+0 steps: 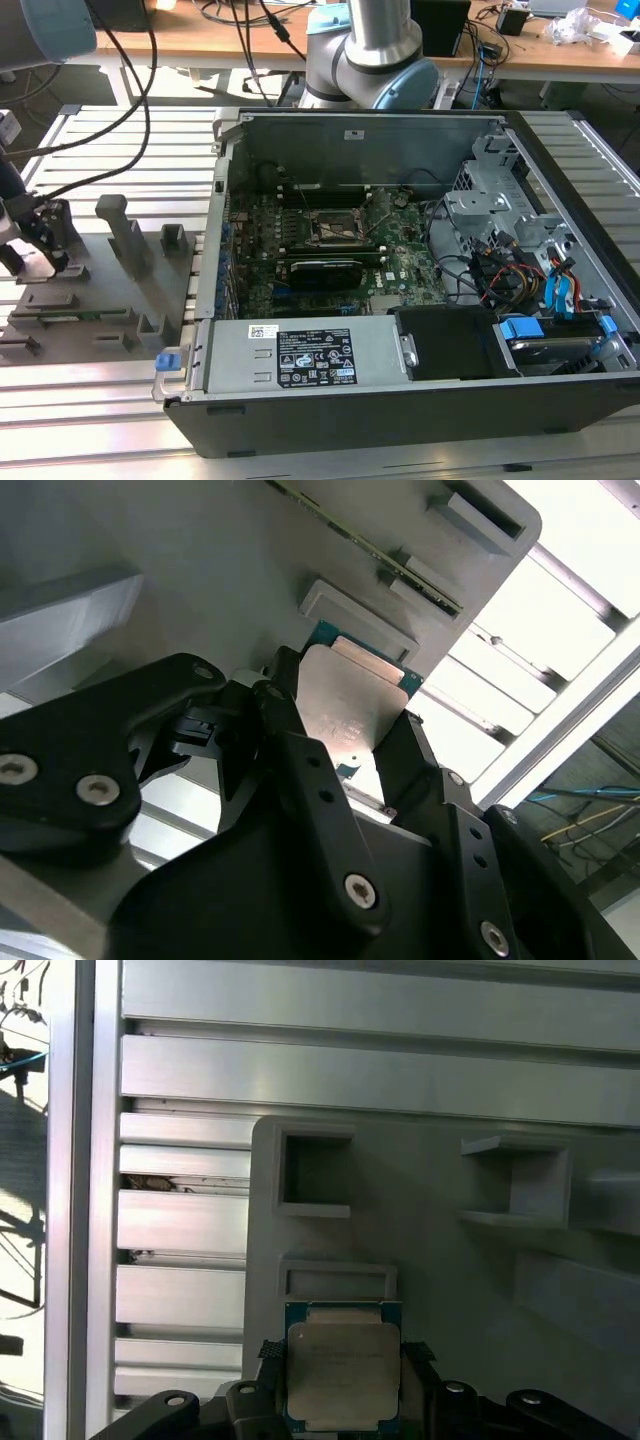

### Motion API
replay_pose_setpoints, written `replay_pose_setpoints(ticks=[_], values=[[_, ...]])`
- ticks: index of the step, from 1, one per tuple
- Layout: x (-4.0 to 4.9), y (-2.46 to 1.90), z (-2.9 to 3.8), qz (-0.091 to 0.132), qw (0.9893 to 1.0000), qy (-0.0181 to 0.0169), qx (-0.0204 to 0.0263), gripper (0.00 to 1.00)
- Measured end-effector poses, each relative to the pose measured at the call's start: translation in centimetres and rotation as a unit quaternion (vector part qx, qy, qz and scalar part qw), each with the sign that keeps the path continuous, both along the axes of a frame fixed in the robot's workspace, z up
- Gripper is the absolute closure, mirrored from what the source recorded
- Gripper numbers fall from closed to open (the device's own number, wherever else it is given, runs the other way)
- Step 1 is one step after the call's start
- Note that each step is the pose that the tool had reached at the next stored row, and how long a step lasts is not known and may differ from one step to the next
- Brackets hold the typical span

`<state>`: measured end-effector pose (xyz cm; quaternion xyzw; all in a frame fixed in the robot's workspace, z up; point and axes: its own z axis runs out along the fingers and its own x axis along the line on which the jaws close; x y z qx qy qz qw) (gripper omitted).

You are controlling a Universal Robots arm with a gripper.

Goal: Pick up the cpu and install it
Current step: 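Pick up the cpu and move it towards the insertion slot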

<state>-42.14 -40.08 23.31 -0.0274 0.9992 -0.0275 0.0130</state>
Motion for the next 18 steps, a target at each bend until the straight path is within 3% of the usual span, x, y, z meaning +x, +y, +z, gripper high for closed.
replay_pose_setpoints(ticks=[18], values=[[0.0, 0.0, 2.19, 0.0, 1.0, 0.0, 0.0, 0.45]])
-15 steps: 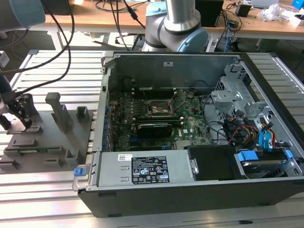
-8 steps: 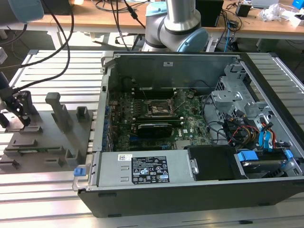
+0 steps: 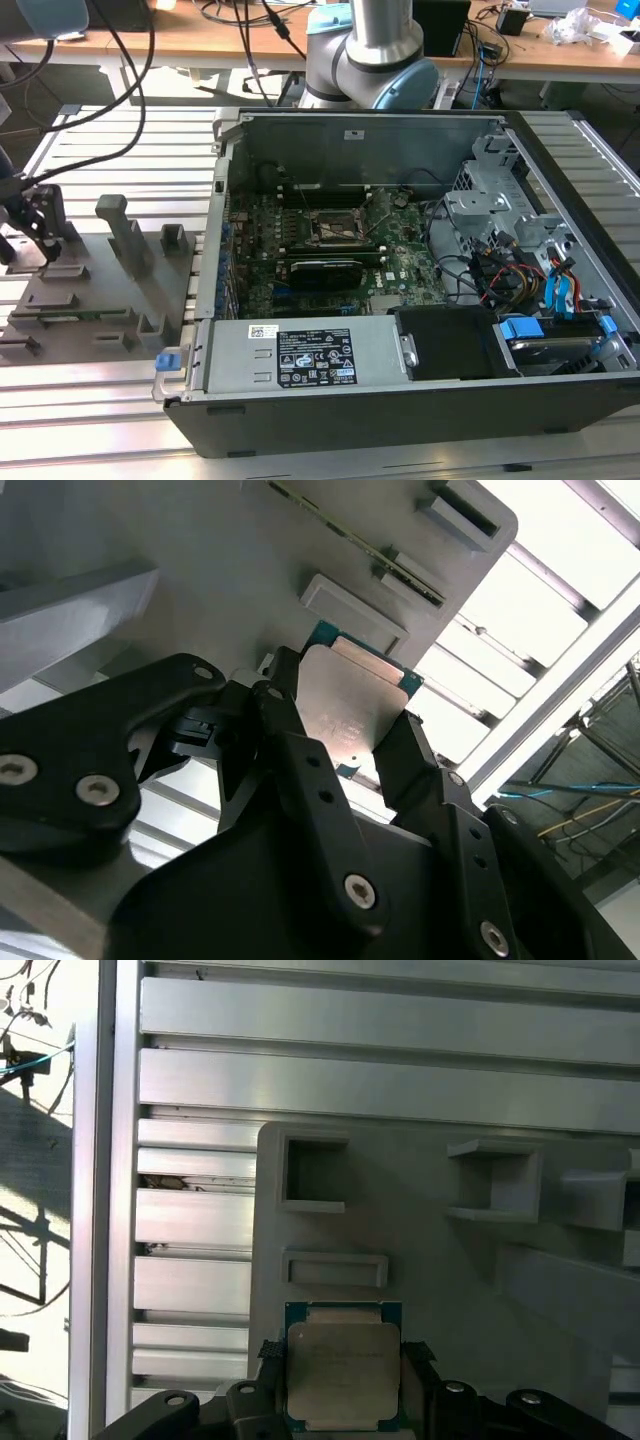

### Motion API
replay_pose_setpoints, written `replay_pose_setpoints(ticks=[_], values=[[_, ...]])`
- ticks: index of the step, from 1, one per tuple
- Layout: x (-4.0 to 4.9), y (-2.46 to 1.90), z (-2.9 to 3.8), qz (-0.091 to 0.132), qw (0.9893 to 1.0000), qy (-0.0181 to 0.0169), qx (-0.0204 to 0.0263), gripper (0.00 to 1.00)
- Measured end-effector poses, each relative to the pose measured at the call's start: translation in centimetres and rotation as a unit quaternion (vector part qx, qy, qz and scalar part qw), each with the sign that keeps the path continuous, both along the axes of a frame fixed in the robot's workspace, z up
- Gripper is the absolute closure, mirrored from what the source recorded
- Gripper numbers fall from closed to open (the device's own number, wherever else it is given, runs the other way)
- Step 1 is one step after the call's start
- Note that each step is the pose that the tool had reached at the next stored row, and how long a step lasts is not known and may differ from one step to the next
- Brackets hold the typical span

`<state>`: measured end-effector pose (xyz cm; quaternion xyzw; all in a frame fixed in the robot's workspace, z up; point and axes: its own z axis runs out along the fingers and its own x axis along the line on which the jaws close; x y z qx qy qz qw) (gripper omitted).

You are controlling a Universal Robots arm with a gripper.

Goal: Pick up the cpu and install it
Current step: 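Pick up the cpu and move it towards the insertion slot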

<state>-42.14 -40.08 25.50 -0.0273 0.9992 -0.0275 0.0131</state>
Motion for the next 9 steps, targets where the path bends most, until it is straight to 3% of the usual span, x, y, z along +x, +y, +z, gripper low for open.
replay_pose_setpoints(ticks=[9], values=[[0.0, 0.0, 1.3, 0.0, 1.0, 0.0, 0.0, 0.45]])
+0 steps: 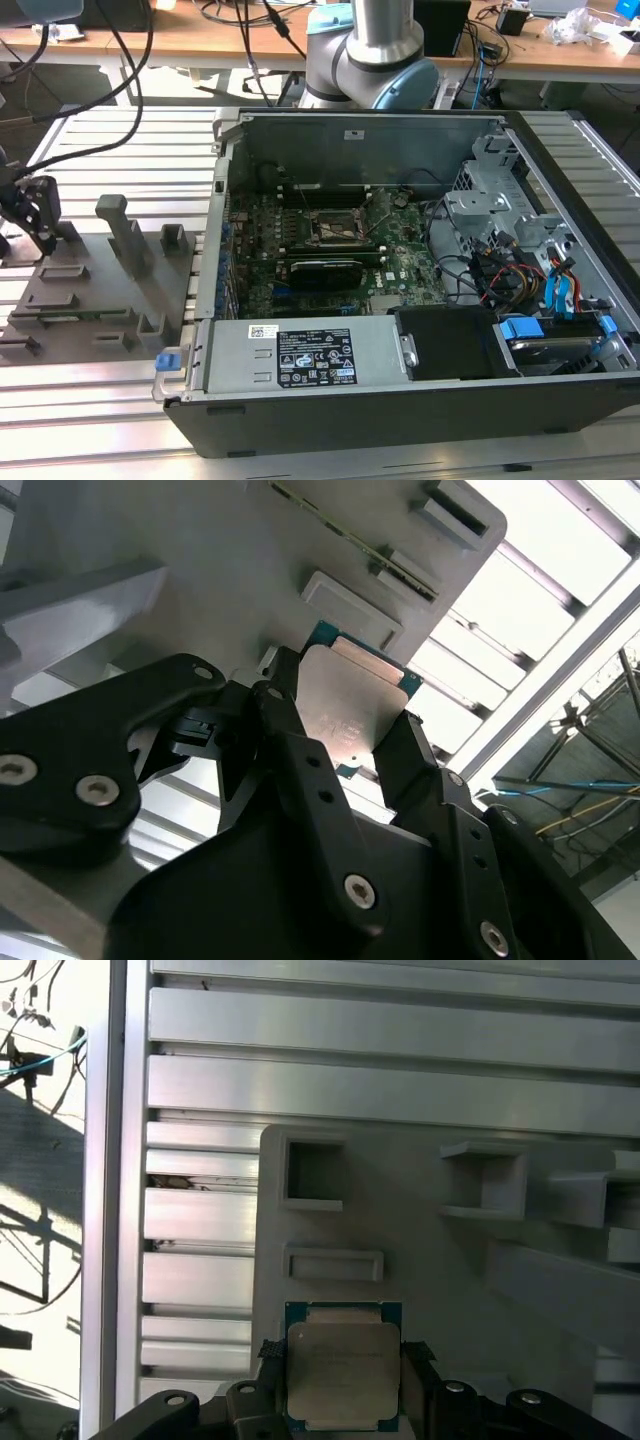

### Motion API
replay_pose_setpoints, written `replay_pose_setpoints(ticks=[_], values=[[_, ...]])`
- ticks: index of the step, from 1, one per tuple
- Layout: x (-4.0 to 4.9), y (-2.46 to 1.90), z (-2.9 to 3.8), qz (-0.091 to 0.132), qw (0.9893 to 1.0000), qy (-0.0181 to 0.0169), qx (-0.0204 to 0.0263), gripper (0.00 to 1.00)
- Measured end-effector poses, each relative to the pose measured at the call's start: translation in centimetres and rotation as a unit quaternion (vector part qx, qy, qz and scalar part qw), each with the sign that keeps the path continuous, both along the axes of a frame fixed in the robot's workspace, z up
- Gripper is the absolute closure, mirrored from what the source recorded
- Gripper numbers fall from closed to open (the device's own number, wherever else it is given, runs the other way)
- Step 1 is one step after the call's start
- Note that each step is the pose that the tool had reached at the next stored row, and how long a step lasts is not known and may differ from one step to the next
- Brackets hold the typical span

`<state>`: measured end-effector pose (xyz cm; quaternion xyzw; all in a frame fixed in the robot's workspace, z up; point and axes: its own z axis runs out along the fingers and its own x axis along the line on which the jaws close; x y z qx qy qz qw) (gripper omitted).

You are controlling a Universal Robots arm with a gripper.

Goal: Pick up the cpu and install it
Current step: 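Pick up the cpu and move it towards the insertion slot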

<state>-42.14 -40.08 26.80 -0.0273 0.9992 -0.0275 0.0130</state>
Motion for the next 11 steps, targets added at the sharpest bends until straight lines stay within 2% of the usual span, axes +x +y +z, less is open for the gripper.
replay_pose_setpoints(ticks=[5, 9, 11], values=[[0.0, 0.0, 0.64, 0.0, 1.0, 0.0, 0.0, 0.45], [0.0, 0.0, 1.57, 0.0, 1.0, 0.0, 0.0, 0.45], [0.0, 0.0, 1.81, 0.0, 1.0, 0.0, 0.0, 0.45]])
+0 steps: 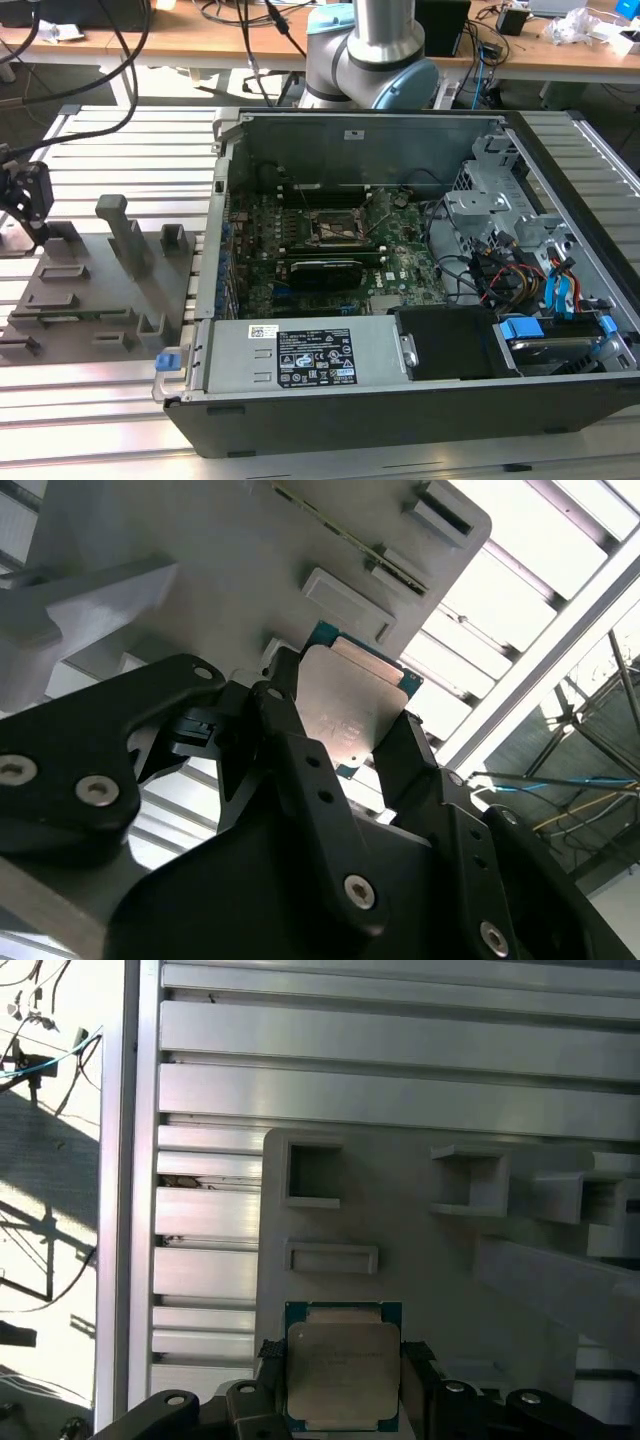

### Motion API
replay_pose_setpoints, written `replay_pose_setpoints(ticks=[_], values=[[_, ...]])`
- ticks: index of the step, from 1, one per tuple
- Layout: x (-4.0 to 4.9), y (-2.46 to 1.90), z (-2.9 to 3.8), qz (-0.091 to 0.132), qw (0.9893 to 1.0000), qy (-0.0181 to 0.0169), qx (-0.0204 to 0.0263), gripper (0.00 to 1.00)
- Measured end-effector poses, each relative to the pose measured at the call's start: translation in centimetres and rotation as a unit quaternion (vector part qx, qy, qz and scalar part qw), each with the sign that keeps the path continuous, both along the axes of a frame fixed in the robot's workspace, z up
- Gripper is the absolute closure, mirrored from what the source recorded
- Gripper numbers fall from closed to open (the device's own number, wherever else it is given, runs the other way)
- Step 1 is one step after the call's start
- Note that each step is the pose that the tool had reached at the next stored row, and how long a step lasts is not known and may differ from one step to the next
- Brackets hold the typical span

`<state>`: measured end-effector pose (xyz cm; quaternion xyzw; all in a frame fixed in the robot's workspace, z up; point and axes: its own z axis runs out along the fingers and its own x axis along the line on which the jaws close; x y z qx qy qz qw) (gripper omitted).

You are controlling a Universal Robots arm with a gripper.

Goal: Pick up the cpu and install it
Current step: 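Pick up the cpu and move it towards the insertion slot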

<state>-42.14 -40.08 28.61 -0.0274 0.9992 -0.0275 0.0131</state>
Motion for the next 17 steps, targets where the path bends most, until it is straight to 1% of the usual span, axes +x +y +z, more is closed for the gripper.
replay_pose_setpoints(ticks=[6, 17], values=[[0.0, 0.0, 0.64, 0.0, 1.0, 0.0, 0.0, 0.45], [0.0, 0.0, 2.17, 0.0, 1.0, 0.0, 0.0, 0.45]])
